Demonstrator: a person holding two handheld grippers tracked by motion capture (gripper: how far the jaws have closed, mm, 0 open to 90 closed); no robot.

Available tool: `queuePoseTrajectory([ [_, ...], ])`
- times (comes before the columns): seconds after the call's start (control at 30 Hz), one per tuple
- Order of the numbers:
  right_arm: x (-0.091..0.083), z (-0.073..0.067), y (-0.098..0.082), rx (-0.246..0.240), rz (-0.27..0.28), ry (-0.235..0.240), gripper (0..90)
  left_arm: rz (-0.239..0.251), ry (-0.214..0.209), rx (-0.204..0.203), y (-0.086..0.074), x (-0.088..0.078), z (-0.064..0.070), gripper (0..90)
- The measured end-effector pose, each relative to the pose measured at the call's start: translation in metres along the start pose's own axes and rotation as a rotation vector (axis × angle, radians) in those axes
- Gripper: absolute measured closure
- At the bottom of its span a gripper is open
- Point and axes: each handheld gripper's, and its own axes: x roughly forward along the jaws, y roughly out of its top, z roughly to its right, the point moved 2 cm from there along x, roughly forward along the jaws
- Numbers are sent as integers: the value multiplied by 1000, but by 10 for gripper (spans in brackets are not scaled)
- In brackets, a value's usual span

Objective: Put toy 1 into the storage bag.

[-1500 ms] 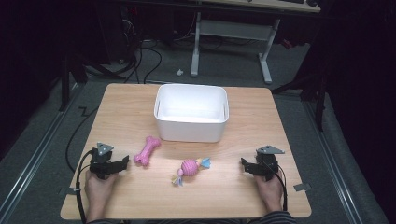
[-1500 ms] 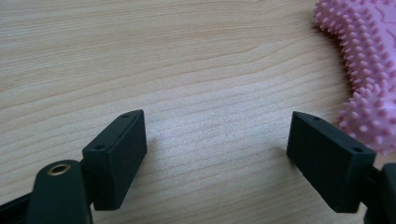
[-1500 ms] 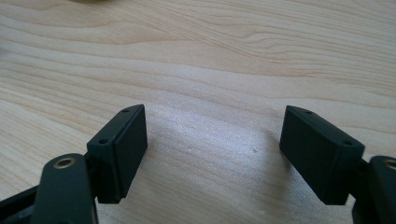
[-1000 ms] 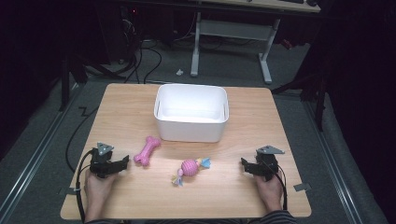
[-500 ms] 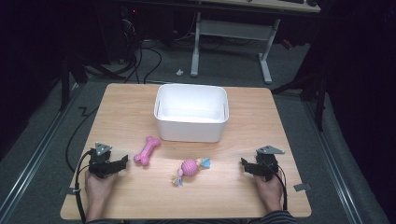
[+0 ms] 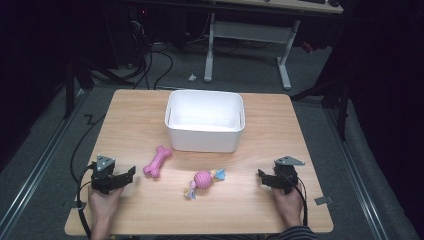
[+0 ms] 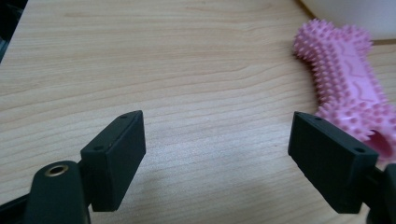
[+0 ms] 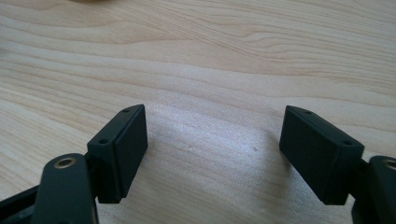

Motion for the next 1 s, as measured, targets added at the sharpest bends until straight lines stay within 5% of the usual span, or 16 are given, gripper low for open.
queuePoseTrajectory([
  [0.3, 0, 0, 0, 0, 0, 0, 237, 43, -44, -18, 1, -16, 7, 194],
  [0.47, 0, 0, 0, 0, 0, 0, 237, 29, -91, -12, 3, -16, 17, 203],
  [0.73, 0, 0, 0, 0, 0, 0, 237, 3, -144, 51, 16, -7, 40, 226],
  [1.0, 0, 0, 0, 0, 0, 1, 237, -17, -148, 120, 32, 5, 61, 239],
])
